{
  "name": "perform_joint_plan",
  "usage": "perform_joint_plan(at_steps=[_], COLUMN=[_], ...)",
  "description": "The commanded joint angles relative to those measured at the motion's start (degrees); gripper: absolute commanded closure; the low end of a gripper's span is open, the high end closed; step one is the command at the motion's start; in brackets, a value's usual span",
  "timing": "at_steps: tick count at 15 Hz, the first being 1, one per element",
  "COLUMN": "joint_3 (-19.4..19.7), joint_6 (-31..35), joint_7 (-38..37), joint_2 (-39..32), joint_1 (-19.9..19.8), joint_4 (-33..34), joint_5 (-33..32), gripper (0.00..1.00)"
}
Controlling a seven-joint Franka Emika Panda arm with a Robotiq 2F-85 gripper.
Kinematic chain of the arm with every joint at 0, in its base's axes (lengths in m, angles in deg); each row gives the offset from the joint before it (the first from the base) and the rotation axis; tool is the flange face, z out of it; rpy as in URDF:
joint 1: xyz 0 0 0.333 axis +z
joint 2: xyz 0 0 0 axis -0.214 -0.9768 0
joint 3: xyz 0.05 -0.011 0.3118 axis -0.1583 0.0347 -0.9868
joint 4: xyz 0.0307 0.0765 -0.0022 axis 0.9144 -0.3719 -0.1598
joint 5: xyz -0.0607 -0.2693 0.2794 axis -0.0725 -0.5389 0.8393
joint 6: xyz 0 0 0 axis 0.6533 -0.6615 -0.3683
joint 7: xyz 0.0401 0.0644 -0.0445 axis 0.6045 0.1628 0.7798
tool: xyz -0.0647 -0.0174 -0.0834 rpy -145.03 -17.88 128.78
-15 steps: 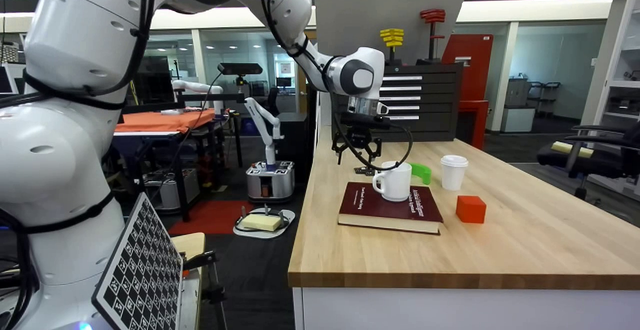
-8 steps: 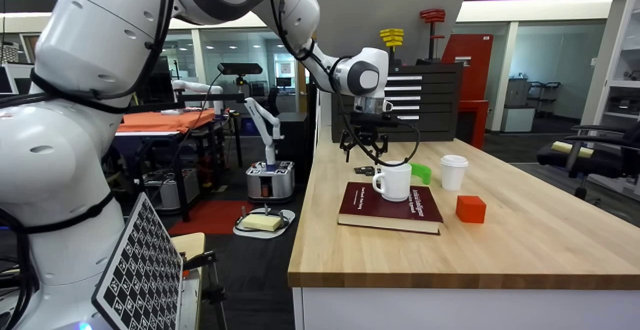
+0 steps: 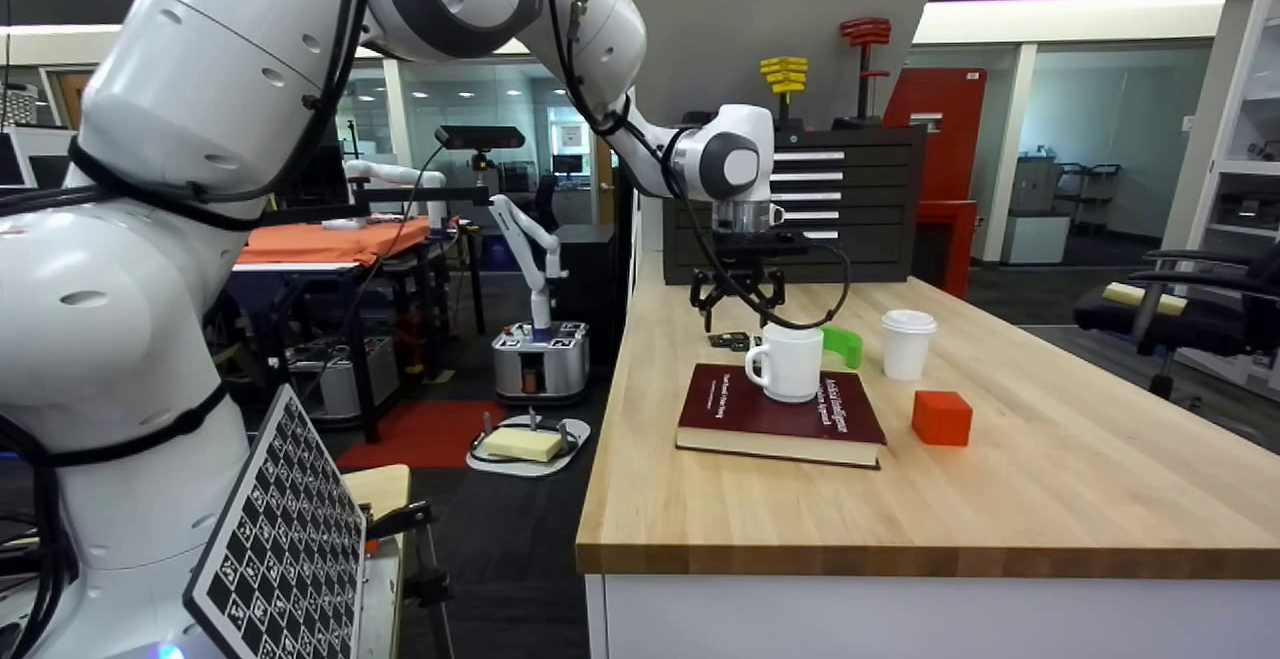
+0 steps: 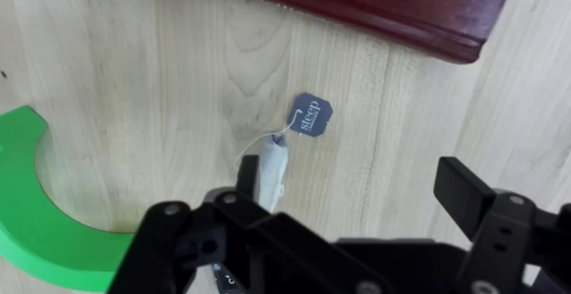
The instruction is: Pick up the teabag from the table and put it in the white mug
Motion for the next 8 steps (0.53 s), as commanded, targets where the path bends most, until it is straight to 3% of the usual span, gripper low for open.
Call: perform_joint_plan(at_steps=[1, 8], joint_3=[1.00, 1.01], joint_6=[3.69, 8.85], joint_7=[1.57, 1.93], joint_2=[-4.29, -7.11], joint_1=[0.18, 0.45], joint_4=[3.14, 6.21], joint_5=[-2.91, -5.02], gripper=[0.00, 0.00])
